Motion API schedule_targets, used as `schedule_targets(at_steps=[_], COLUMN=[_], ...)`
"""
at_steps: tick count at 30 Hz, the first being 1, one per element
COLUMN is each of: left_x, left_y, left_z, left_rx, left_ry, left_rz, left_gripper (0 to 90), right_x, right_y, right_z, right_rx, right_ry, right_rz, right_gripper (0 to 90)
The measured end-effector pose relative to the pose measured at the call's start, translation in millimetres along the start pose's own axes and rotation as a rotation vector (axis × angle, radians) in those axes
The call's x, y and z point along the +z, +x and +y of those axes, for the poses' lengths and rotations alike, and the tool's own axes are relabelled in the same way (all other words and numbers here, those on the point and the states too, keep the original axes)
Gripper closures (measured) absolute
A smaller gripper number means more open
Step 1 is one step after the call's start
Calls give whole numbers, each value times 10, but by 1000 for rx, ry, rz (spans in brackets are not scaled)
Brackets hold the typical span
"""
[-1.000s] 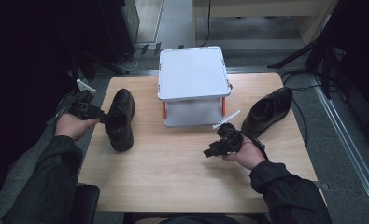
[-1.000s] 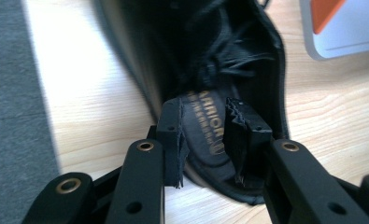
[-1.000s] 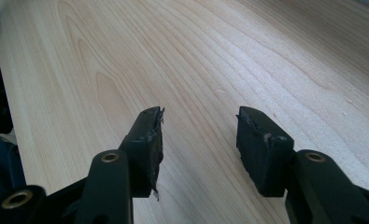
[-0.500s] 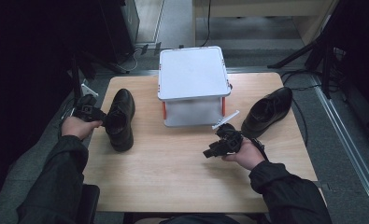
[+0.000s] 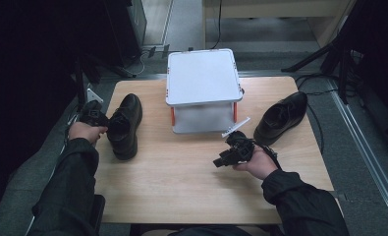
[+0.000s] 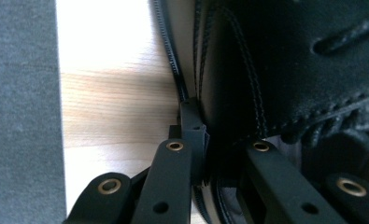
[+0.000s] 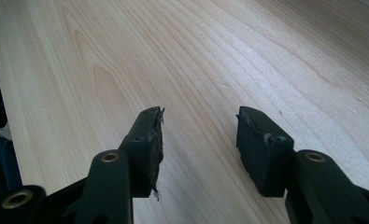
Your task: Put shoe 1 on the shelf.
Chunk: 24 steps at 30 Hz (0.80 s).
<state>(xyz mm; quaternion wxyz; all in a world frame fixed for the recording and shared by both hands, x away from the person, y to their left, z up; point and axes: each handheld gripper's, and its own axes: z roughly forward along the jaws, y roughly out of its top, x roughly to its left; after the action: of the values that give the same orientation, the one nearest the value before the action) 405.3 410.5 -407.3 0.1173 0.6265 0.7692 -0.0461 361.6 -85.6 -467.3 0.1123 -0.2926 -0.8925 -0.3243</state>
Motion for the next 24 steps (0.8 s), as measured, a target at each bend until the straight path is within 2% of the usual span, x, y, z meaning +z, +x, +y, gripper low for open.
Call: schedule_targets(at_steps=[4, 9, 14, 15, 17, 24], left_x=[-56, -214, -450, -549, -592, -892], left_y=[-1, -49, -177, -243, -278, -567], left_z=[23, 86, 177, 220, 242, 401], left_rx=[-3, -10, -9, -11, -14, 3], left_ry=[-5, -36, -53, -57, -56, -78], left_rz=[-22, -67, -48, -42, -40, -5], left_gripper=[858, 860, 859, 858, 859, 857], right_x=[-9, -13, -9, -8, -8, -13], right_y=[-6, -26, -21, -18, -19, -22], right_z=[0, -3, -5, -4, -3, 3], right_rx=[4, 9, 5, 5, 4, 3], right_ry=[-4, -7, -5, -2, -3, -6], right_rz=[0, 4, 4, 4, 5, 10], right_gripper=[512, 513, 513, 513, 513, 515])
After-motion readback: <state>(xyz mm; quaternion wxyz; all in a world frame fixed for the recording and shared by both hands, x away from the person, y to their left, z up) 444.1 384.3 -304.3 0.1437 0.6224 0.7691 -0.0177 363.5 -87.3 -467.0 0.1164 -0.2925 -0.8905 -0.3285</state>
